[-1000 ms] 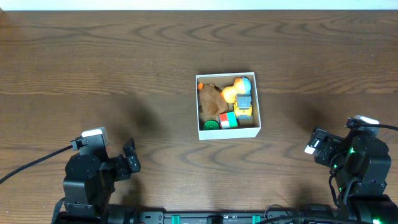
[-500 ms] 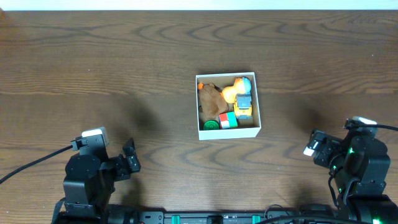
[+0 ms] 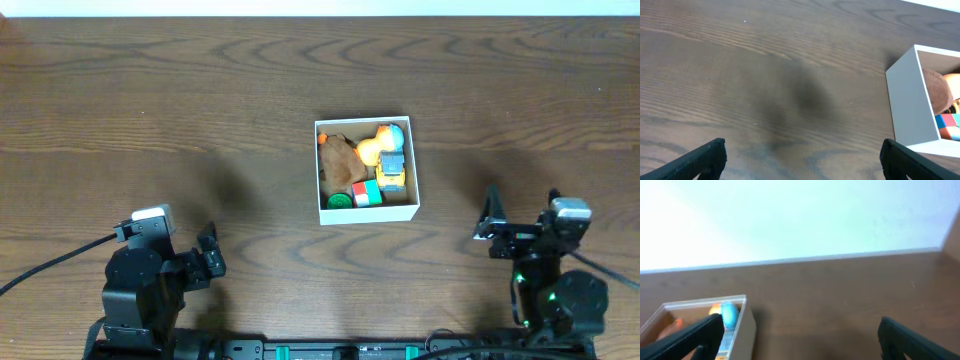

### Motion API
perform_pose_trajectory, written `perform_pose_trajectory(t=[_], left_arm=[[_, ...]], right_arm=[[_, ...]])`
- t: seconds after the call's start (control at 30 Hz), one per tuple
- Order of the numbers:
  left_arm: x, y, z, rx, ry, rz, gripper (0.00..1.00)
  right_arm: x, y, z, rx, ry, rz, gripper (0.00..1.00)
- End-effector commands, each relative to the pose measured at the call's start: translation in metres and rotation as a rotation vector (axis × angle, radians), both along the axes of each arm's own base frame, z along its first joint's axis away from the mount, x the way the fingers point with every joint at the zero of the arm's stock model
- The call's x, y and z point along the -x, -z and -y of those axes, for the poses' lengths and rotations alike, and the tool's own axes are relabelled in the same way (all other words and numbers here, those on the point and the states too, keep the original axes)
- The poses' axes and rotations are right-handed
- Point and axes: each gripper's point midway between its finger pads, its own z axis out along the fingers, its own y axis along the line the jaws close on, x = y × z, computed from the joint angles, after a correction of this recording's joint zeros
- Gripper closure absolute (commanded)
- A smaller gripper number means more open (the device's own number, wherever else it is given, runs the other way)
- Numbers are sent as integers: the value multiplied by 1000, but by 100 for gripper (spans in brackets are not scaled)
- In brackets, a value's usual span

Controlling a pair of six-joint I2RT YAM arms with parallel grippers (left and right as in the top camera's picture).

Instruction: Pack container

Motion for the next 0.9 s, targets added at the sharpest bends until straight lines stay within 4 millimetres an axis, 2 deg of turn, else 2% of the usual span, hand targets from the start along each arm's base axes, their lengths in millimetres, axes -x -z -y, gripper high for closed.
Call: perform_pose_trajectory(t=[0.0,0.23,0.4,0.57,0.73,0.87], left_arm=[[0,1,-2,0,-13,-3,2],[0,1,-2,0,-13,-3,2],[0,1,-2,0,-13,-3,2],[0,1,-2,0,-13,-3,2],[0,1,-2,0,-13,-3,2],[0,1,-2,0,-13,-3,2]], right_arm=[[-1,10,-11,23,-64,87,1],[1,11,-11,78,-59,255,1],[-3,22,-11,174,-53,281,1],[-6,42,-11,221,-53,207,1],[-6,88,-12,206,-81,17,1],[-7,87,-12,204,-76,23,1]])
